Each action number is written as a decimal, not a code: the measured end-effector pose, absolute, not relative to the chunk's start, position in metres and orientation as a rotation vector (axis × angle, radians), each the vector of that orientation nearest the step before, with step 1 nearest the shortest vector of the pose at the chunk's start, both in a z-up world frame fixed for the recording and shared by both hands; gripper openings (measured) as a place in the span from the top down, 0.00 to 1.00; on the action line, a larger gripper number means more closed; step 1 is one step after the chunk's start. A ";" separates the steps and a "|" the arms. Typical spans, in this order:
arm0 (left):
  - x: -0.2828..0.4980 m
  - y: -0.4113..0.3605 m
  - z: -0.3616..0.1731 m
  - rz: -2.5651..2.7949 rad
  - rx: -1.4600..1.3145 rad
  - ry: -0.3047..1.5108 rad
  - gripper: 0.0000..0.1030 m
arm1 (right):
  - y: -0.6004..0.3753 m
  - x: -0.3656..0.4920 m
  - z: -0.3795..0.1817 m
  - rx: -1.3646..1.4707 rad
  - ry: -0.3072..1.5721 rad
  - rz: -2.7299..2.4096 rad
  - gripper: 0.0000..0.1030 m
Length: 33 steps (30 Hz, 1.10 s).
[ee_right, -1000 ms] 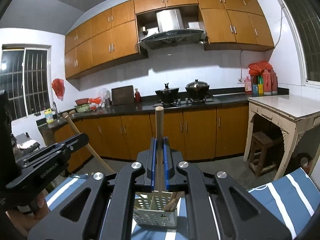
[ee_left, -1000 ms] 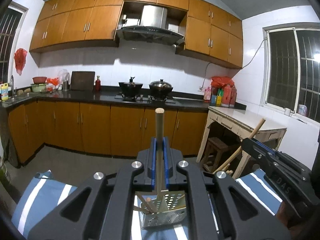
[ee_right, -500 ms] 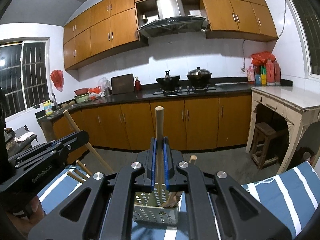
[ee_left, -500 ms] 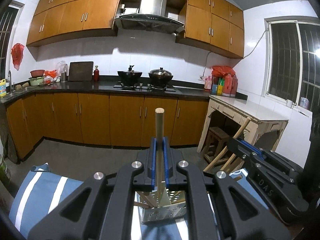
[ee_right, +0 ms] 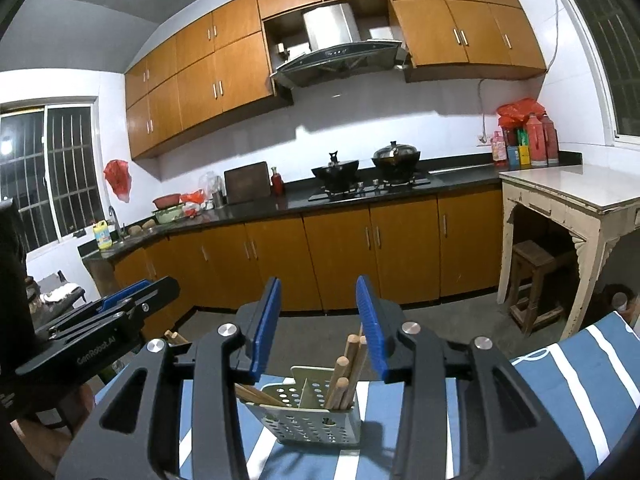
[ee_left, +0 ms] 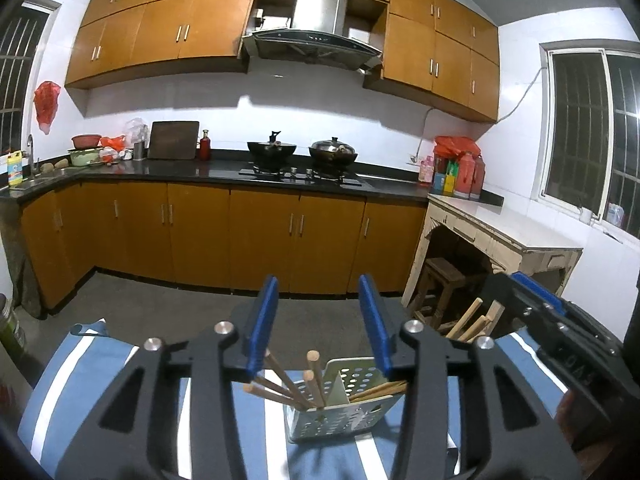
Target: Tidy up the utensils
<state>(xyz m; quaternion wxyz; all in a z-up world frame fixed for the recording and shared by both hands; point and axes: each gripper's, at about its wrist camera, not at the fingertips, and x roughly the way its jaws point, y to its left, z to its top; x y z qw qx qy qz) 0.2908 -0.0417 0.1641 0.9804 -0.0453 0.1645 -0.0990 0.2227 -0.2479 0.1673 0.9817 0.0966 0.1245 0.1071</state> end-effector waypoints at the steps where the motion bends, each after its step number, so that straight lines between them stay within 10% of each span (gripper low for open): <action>1: 0.288 -0.040 0.165 -0.197 -0.090 0.327 0.55 | -0.249 0.220 0.169 0.193 0.248 0.210 0.58; 22: 0.180 -0.002 0.174 -0.146 -0.077 0.297 0.34 | -0.243 0.138 0.171 0.162 0.227 0.172 0.22; 27: 0.137 0.007 0.165 -0.159 -0.072 0.291 0.17 | -0.247 0.103 0.161 0.192 0.217 0.150 0.02; 33: 0.079 0.014 0.142 -0.144 -0.044 0.280 0.04 | -0.242 0.055 0.140 0.140 0.205 0.101 0.02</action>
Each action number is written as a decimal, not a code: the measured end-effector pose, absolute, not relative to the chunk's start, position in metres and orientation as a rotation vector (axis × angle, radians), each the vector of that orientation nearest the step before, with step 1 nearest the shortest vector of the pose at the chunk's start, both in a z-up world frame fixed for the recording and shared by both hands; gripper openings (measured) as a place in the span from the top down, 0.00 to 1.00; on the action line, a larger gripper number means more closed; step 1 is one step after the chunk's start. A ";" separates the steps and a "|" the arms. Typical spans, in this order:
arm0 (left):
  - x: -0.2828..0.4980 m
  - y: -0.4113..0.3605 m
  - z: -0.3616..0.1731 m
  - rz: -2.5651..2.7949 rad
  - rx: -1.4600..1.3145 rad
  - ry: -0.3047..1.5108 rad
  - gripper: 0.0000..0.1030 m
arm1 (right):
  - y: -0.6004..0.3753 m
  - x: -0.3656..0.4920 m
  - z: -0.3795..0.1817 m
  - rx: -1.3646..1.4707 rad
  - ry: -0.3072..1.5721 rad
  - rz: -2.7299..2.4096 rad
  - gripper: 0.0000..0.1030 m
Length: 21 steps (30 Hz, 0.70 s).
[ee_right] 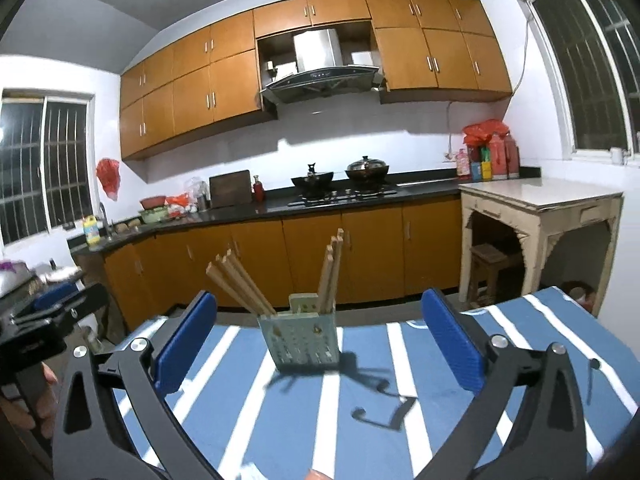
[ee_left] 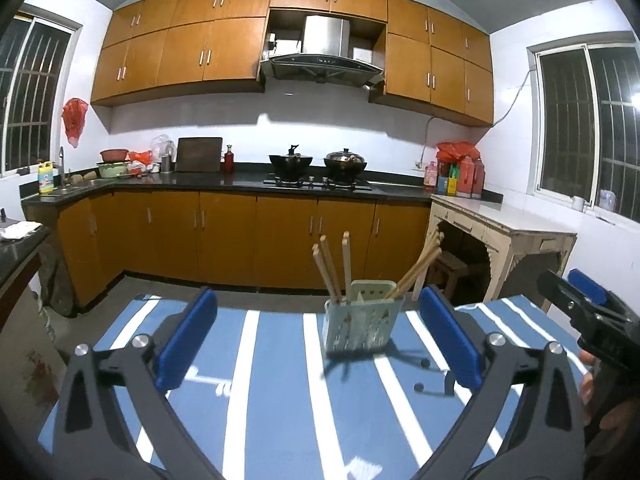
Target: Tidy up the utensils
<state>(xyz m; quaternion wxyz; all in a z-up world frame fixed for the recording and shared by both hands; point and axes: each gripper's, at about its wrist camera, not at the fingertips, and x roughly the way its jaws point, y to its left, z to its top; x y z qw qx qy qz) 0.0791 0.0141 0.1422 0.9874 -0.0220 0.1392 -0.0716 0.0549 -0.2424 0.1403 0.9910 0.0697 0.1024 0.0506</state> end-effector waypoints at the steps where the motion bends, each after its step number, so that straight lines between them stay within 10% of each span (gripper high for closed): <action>1: 0.072 0.015 0.138 -0.136 -0.037 0.282 0.04 | -0.240 0.048 0.137 0.131 0.208 0.104 0.02; 21: -0.033 0.021 0.062 -0.014 0.043 0.283 0.04 | -0.218 -0.036 0.060 0.090 0.311 0.115 0.02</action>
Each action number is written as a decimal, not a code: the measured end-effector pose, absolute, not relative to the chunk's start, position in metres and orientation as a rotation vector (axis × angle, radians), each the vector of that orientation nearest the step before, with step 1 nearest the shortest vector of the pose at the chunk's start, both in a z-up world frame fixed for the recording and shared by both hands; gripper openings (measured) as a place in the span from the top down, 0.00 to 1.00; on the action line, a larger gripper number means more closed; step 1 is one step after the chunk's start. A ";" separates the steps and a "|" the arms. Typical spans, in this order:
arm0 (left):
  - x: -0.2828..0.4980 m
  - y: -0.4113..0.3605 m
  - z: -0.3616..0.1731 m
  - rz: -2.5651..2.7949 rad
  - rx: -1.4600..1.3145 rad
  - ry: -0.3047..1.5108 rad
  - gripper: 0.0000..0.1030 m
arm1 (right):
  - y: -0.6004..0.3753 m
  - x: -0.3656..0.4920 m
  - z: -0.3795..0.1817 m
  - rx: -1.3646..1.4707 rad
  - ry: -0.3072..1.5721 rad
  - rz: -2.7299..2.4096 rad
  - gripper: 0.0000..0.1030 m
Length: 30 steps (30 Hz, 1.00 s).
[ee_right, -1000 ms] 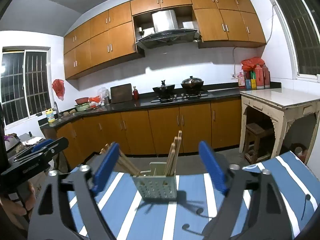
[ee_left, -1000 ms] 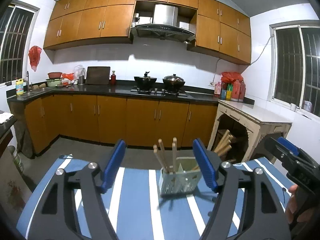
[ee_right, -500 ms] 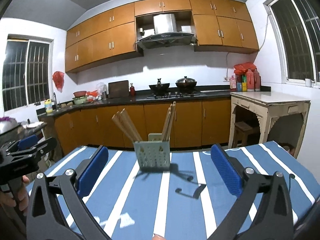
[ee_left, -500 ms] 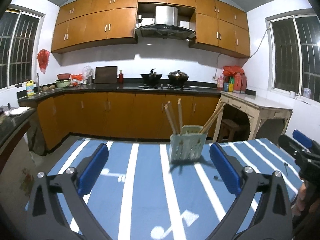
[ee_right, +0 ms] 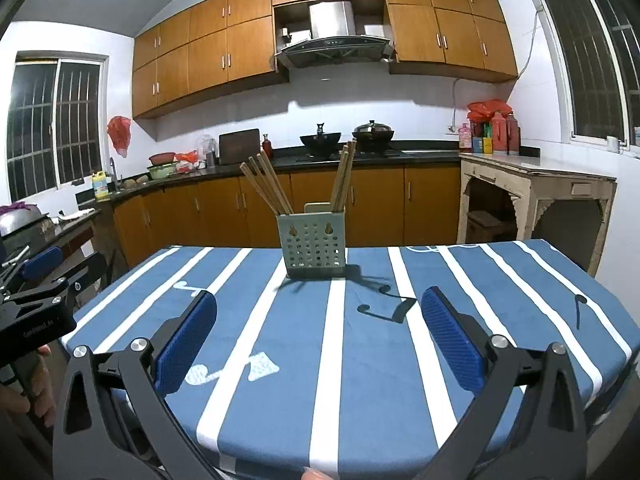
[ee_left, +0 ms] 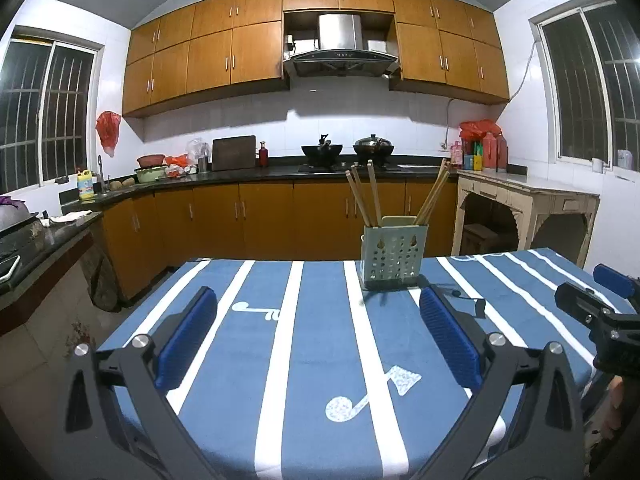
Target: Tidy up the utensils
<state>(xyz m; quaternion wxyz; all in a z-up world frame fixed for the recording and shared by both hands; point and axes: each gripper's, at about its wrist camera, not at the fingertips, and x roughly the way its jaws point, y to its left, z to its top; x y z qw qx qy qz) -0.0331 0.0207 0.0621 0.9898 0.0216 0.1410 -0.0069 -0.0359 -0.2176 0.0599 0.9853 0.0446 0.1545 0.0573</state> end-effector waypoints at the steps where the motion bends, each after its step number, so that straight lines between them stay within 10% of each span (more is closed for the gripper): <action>1: -0.032 0.020 0.061 -0.014 0.042 0.287 0.04 | -0.218 -0.039 0.057 0.090 0.311 0.111 0.02; 30: -0.033 0.012 0.034 -0.010 0.025 0.309 0.04 | -0.226 -0.047 0.035 0.138 0.341 0.086 0.02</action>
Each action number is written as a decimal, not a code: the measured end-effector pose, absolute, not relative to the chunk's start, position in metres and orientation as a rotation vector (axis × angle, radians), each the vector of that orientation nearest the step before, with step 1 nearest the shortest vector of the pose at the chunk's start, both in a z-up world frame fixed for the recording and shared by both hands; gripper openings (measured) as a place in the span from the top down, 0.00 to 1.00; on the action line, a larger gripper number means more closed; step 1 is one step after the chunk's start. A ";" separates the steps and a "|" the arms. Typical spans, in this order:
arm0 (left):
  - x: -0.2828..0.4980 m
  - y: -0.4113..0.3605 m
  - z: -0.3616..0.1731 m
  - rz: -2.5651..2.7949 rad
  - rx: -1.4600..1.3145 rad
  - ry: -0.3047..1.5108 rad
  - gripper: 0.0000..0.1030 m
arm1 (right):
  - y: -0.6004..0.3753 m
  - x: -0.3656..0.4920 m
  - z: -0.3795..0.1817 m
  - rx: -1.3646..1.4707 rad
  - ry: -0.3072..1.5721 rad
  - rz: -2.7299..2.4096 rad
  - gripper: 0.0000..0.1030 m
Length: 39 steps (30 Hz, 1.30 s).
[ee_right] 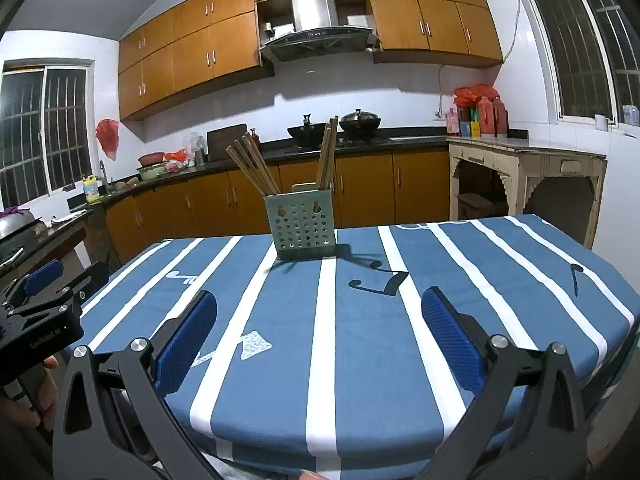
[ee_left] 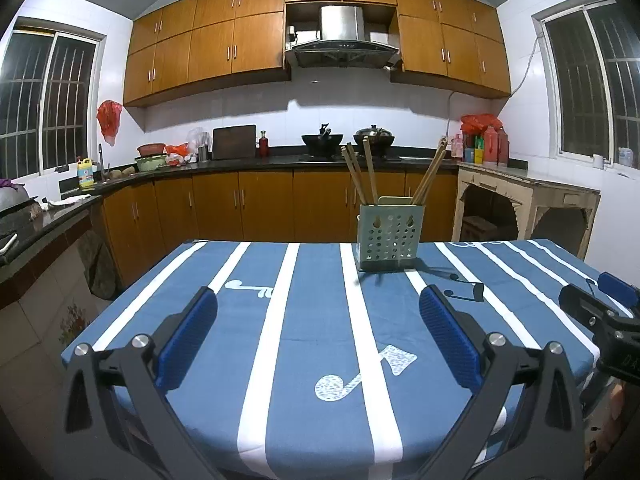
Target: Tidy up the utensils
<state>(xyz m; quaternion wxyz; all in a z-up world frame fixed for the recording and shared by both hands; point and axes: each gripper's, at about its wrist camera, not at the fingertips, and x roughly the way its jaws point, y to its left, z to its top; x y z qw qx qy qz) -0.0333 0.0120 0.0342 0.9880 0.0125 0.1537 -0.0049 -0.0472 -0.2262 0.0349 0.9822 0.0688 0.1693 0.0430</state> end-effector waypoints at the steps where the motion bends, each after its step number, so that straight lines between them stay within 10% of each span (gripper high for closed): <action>1: -0.033 0.013 0.034 -0.010 0.024 0.310 0.04 | -0.226 -0.047 0.035 0.139 0.342 0.086 0.02; 39: -0.028 0.014 0.028 -0.009 0.018 0.320 0.04 | -0.226 -0.044 0.034 0.141 0.348 0.086 0.02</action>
